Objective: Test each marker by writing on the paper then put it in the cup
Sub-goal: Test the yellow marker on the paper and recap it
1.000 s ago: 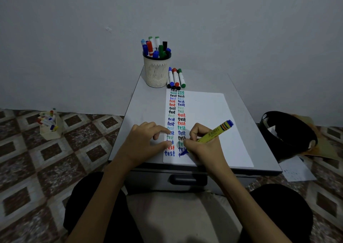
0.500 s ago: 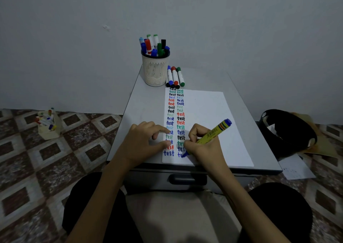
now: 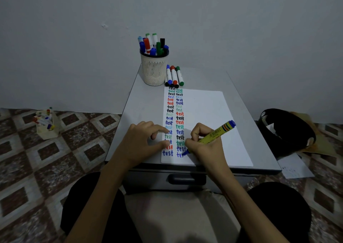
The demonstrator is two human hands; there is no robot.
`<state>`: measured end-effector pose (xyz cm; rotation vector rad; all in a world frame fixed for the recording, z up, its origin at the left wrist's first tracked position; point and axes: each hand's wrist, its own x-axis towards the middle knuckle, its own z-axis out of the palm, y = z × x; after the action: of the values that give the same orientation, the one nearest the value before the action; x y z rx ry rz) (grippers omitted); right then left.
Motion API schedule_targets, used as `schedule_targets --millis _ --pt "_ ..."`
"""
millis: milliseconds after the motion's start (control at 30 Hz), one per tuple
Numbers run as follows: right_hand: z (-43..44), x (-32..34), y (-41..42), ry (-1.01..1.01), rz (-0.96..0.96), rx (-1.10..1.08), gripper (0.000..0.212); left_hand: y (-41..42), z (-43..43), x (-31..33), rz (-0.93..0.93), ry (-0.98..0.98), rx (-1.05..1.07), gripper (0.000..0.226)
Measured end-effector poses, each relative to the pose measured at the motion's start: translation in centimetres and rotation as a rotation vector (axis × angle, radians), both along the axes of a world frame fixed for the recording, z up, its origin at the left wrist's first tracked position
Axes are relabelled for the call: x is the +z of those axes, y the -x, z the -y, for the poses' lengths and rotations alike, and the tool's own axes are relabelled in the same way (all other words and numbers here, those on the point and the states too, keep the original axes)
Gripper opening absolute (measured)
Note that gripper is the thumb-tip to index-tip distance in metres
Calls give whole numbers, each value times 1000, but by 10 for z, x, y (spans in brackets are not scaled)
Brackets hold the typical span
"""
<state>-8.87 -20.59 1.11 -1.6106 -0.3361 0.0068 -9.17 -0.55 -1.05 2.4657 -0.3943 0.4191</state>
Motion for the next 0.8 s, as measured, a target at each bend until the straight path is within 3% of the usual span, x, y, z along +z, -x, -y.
schedule_targets --millis 267,667,800 --pt "-1 -4 -2 -42 36 -21 27 0 0 0 -5 0 2 47" --pt "-1 1 -1 6 -31 6 34 -1 -1 -2 19 -12 1 44" --pt "3 2 -2 -214 -70 -92 33 0 1 -3 34 51 -23 45"
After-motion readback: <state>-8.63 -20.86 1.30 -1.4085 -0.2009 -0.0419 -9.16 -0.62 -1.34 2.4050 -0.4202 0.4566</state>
